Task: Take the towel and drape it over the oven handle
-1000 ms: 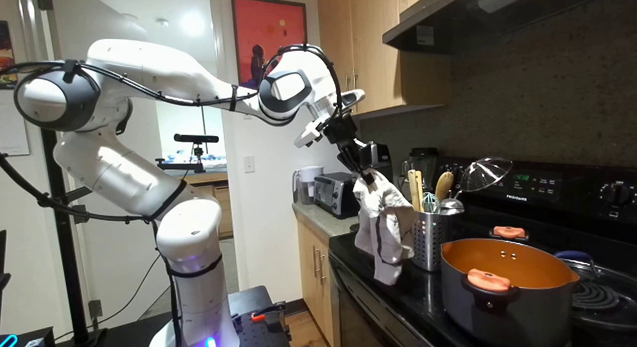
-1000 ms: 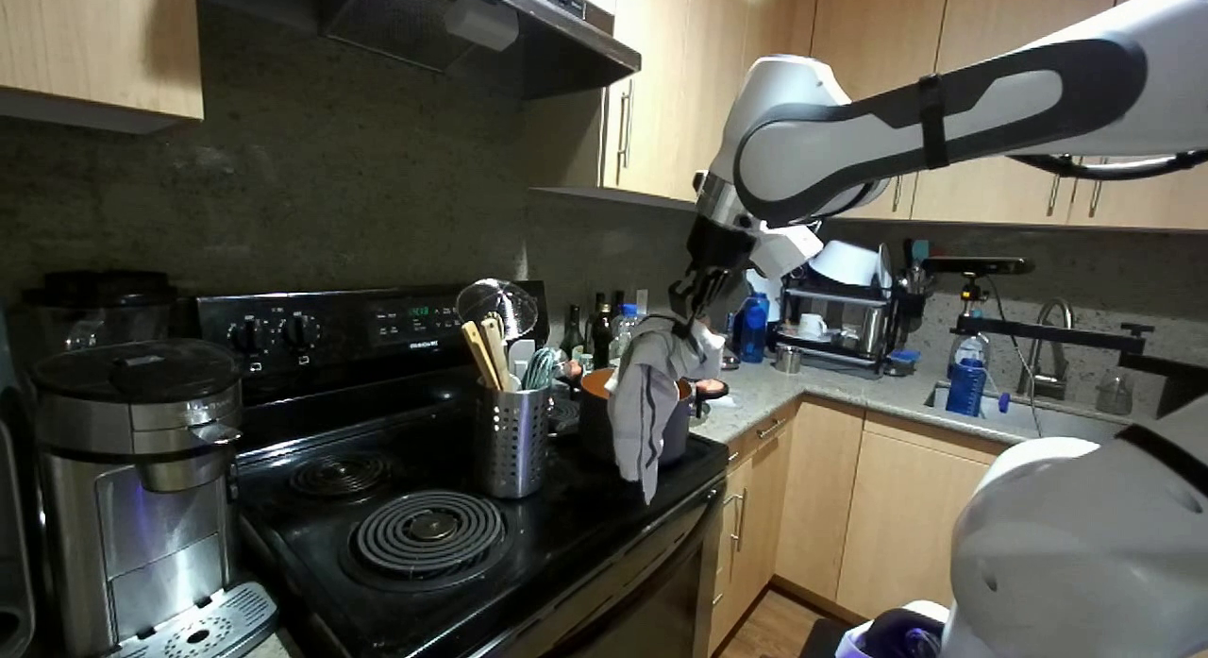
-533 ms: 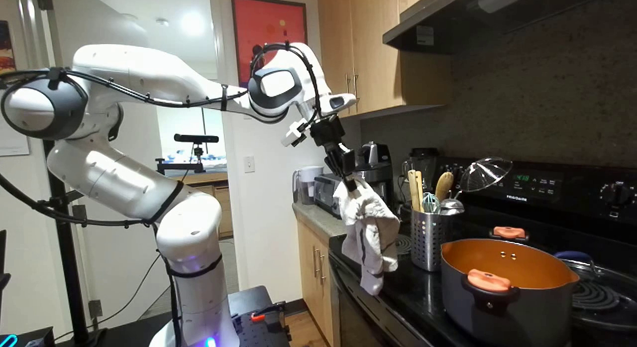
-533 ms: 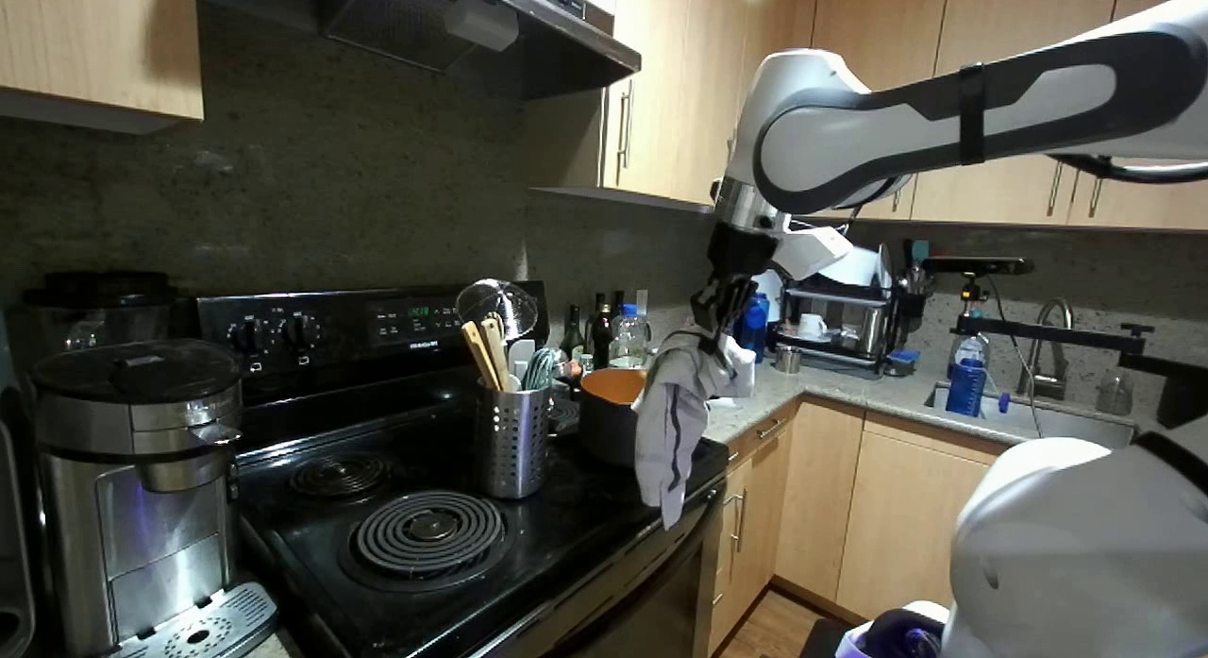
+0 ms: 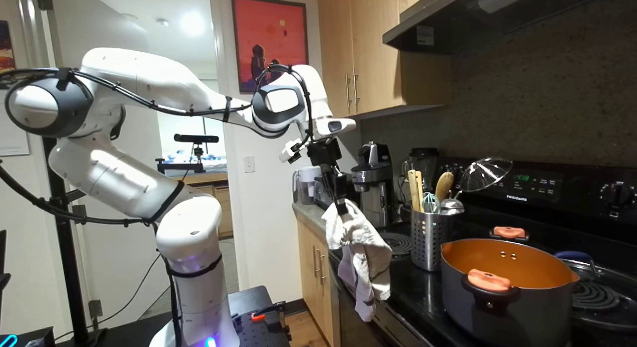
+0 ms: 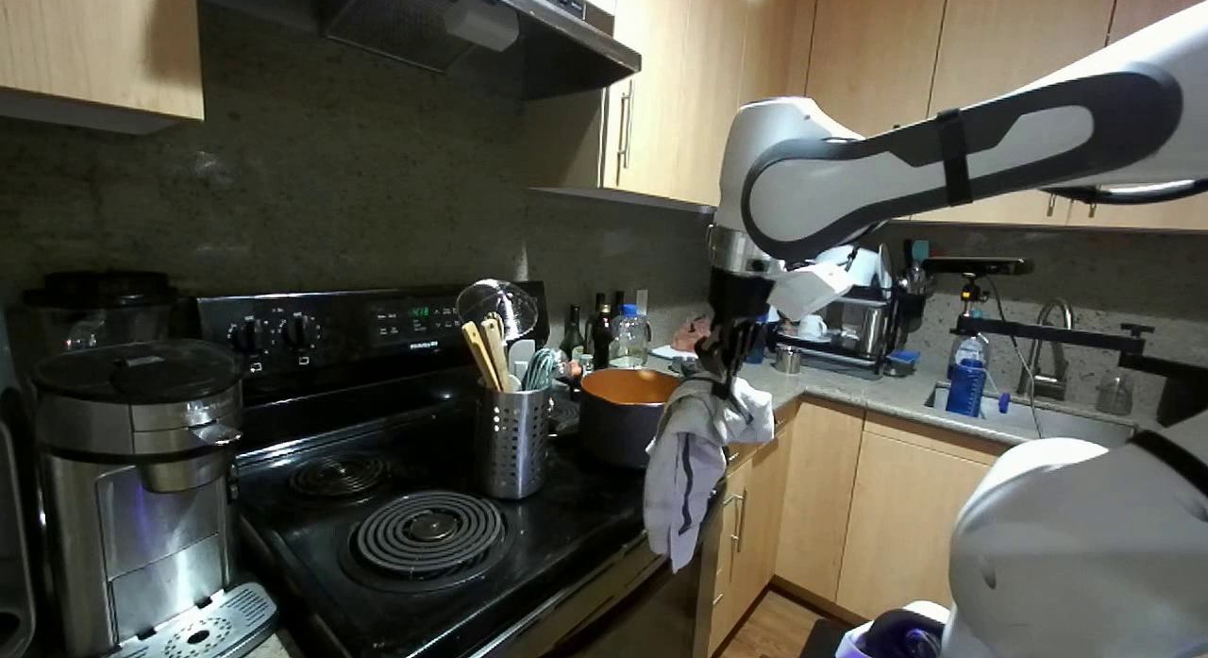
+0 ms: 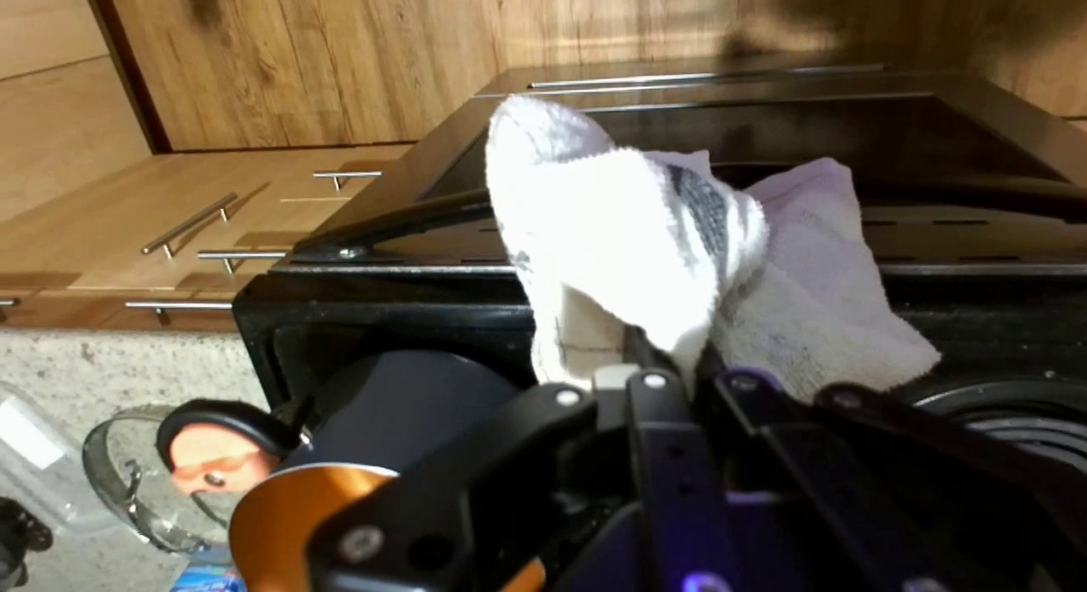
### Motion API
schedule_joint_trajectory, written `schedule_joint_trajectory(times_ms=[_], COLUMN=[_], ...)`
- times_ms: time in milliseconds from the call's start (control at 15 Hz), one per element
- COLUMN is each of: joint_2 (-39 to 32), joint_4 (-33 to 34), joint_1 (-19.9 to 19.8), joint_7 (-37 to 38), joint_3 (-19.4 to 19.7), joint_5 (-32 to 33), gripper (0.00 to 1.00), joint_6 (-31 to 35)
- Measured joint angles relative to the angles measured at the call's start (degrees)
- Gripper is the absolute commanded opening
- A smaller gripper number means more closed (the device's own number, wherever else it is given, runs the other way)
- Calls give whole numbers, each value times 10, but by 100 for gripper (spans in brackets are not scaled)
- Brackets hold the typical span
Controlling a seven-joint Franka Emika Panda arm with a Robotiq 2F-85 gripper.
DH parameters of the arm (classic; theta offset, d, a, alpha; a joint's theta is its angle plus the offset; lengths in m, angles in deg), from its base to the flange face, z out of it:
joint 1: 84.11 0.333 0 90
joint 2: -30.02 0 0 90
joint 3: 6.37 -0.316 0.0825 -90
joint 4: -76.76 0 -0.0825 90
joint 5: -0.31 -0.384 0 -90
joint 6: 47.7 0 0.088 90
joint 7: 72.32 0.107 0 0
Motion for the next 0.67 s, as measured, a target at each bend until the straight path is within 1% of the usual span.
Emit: schedule_joint_trajectory(times_ms=[333, 667], joint_2=[-42, -82], joint_4=[-14, -15], joint_1=[-6, -7], joint_7=[32, 39], joint_3=[-3, -3], joint_5=[11, 15], gripper=[2, 2], joint_6=[0, 8])
